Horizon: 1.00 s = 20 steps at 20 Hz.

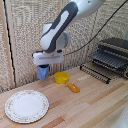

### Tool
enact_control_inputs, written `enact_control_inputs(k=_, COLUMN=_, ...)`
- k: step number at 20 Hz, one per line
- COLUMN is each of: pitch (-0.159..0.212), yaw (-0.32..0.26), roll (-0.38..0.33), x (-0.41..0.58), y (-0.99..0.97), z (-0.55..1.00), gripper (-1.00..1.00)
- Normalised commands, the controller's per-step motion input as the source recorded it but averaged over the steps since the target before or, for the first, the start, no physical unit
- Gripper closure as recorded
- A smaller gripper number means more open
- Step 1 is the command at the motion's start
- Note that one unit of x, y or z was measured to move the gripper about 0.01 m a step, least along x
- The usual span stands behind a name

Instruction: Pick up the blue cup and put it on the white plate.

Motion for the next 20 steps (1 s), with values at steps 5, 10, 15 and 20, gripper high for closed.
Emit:
enact_control_inputs(k=5, pitch=0.043, yaw=-0.008, roll=0.010, x=-0.018, y=0.65, z=0.50, gripper=1.00)
enact_control_inputs(k=10, pitch=0.058, yaw=0.000, roll=-0.015, x=0.000, y=0.92, z=0.18, gripper=1.00)
enact_control_inputs(k=15, pitch=0.063, yaw=0.001, roll=-0.036, x=-0.067, y=0.91, z=0.02, gripper=1.00)
enact_control_inputs(k=20, pitch=0.042, yaw=0.021, roll=-0.045, x=-0.288, y=0.69, z=-0.13, gripper=1.00)
